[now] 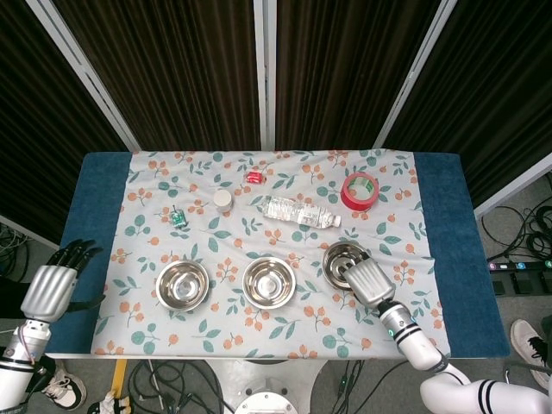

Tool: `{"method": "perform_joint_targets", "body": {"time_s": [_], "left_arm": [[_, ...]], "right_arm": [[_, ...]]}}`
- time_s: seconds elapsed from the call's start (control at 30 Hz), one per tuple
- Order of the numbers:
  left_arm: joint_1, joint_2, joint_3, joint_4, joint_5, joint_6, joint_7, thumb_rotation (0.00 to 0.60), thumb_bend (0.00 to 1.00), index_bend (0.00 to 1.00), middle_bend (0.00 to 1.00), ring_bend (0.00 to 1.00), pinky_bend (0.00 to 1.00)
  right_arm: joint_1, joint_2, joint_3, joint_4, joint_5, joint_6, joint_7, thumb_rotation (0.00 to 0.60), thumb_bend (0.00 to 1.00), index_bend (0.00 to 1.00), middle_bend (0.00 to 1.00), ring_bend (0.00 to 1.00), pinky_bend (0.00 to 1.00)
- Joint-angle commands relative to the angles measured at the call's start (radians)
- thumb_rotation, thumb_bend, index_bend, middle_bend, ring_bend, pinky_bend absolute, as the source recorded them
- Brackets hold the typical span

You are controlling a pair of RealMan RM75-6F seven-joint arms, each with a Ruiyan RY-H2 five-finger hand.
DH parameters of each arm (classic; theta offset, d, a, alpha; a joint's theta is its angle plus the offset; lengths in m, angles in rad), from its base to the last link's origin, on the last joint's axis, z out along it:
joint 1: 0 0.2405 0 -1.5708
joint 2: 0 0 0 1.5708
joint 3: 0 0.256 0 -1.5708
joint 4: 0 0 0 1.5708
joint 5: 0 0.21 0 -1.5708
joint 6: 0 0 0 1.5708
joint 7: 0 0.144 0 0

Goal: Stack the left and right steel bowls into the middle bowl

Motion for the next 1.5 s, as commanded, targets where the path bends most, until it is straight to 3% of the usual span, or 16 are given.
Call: {"method": "perform_joint_targets", "body": {"time_s": [0.03,0.2,0.37,0.77,1.2,1.5], "left_arm": [[-0.001,-0.003,-0.001,0.007,-0.001,-0.002,0.0,0.521,0.16,0.24,0.22,0.12,0.23],[-0.003,-0.014,-0.001,0.03,-0.005,-0.01,-0.013,0.529,0.16,0.24,0.22,0.12,0.23],[-0.007,-0.041,0.001,0.089,-0.021,-0.038,-0.033,0.582,0.16,0.24,0.22,0.12,0.23],[-0.011,-0.06,0.001,0.14,-0.024,-0.05,-0.08,0.582,0.16,0.24,0.22,0.12,0.23],[-0.013,-0.062,-0.005,0.147,-0.027,-0.048,-0.099,0.581,0.16,0.24,0.22,0.12,0.23],[-0.006,-0.047,-0.016,0.135,-0.041,-0.035,-0.11,0.582,0.16,0.24,0.22,0.12,0.23]], "right_arm": [[0.01,-0.019,0.001,0.025,-0.005,-0.002,0.005,0.6,0.15,0.44,0.49,0.42,0.28],[0.015,-0.058,0.0,0.072,-0.022,0.023,-0.008,0.6,0.2,0.5,0.54,0.43,0.28],[0.017,-0.082,-0.002,0.102,-0.017,0.025,-0.007,0.6,0.27,0.57,0.58,0.44,0.27],[0.013,-0.113,-0.015,0.134,0.005,0.023,-0.018,0.6,0.34,0.65,0.62,0.45,0.26],[0.034,-0.087,0.006,0.067,-0.074,0.077,0.001,0.6,0.36,0.66,0.63,0.45,0.25],[0.126,-0.111,0.057,-0.044,-0.12,0.034,-0.061,0.6,0.36,0.66,0.63,0.45,0.24]]}}
